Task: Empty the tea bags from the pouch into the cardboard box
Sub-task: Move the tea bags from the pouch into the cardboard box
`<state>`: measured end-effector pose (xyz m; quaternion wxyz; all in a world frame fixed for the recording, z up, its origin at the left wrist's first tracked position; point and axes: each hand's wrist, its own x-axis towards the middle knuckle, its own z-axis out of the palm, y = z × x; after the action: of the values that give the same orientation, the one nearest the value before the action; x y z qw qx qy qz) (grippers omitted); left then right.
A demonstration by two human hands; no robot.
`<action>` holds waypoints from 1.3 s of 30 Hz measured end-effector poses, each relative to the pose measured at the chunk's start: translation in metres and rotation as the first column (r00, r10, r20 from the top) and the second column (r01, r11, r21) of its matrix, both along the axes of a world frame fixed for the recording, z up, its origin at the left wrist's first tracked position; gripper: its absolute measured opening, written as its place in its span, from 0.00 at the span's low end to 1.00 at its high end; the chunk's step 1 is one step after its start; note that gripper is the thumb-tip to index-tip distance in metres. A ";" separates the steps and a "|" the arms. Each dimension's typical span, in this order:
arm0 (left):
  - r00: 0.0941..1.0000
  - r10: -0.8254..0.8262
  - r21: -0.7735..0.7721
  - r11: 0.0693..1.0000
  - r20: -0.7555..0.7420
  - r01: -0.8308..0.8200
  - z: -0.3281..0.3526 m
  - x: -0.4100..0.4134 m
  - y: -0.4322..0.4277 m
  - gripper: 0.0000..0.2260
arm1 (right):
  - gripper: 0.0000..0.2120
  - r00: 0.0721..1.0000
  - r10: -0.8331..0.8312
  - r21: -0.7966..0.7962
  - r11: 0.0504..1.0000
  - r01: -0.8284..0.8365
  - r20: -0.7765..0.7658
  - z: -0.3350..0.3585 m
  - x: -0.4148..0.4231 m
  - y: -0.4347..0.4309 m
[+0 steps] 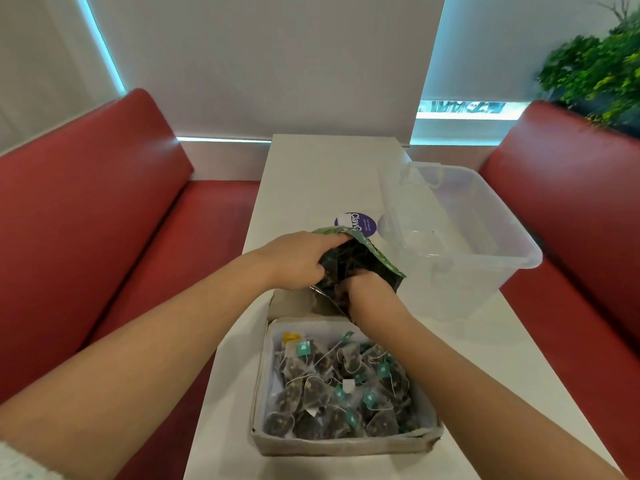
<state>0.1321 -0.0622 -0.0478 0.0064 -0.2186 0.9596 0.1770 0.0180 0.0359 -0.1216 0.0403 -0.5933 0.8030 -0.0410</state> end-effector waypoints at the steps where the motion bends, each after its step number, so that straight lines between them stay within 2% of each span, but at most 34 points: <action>1: 1.000 0.002 0.000 1.000 -0.003 -0.002 0.000 0.000 0.000 0.32 | 0.11 0.999 0.019 -0.118 0.993 -0.015 0.037 0.005 0.002 0.012; 4: 1.000 -0.006 -0.004 1.000 -0.003 0.006 0.000 -0.001 -0.002 0.32 | 0.08 0.972 0.132 -0.447 0.894 -0.032 0.195 0.021 0.012 0.051; 6: 1.000 -0.018 -0.005 1.000 -0.005 0.018 0.000 -0.002 -0.001 0.32 | 0.08 0.931 0.218 -0.523 0.851 -0.034 0.294 0.030 0.020 0.073; 9: 1.000 -0.022 -0.011 1.000 -0.009 0.022 0.001 -0.003 0.001 0.32 | 0.08 0.864 0.311 -0.541 0.839 -0.054 0.396 0.035 0.032 0.093; 11: 1.000 -0.016 -0.014 1.000 -0.005 0.016 0.002 -0.002 0.001 0.32 | 0.09 0.856 0.323 -0.499 0.862 -0.089 0.404 0.028 0.038 0.098; 14: 1.000 -0.020 0.002 1.000 -0.008 0.020 0.002 0.000 0.000 0.33 | 0.14 0.860 0.318 -0.286 0.934 -0.212 0.399 0.011 0.040 0.100; 16: 1.000 -0.025 0.016 1.000 -0.014 0.025 0.002 0.001 0.001 0.33 | 0.15 0.873 0.317 -0.219 0.943 -0.250 0.370 0.004 0.037 0.101; 21: 0.999 -0.018 0.045 0.999 -0.041 0.019 0.004 0.002 -0.001 0.33 | 0.12 0.921 0.232 -0.404 0.910 -0.093 0.312 0.016 0.025 0.086; 23: 0.999 -0.024 0.055 0.998 -0.047 0.027 0.005 0.003 -0.001 0.32 | 0.15 0.951 0.187 -0.376 0.923 -0.084 0.247 0.016 0.017 0.066; 26: 0.998 -0.037 0.064 0.997 -0.051 0.040 0.006 0.005 -0.001 0.33 | 0.24 0.974 0.118 -0.099 0.990 -0.101 0.193 0.008 0.010 0.023; 28: 0.998 -0.037 0.075 0.996 -0.050 0.041 0.006 0.005 -0.002 0.33 | 0.29 0.987 0.060 0.121 0.990 -0.079 0.149 0.005 0.006 -0.011; 30: 0.998 -0.039 0.080 0.996 -0.049 0.043 0.008 0.005 -0.002 0.34 | 0.29 0.986 0.012 0.219 0.974 -0.049 0.169 -0.002 0.003 -0.043; 36: 0.996 -0.038 0.113 0.993 -0.078 0.046 0.009 0.007 -0.004 0.33 | 0.27 0.958 -0.122 0.249 0.967 0.055 0.260 -0.043 -0.009 -0.080; 39: 0.995 -0.027 0.119 0.992 -0.097 0.039 0.005 0.008 -0.007 0.34 | 0.26 0.925 -0.176 0.126 0.982 0.141 0.336 -0.055 -0.012 -0.082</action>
<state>0.1400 -0.0689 -0.0423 -0.0233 -0.1931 0.9499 0.2446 0.0061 -0.0457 -0.1768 0.2066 -0.5071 0.8298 -0.1075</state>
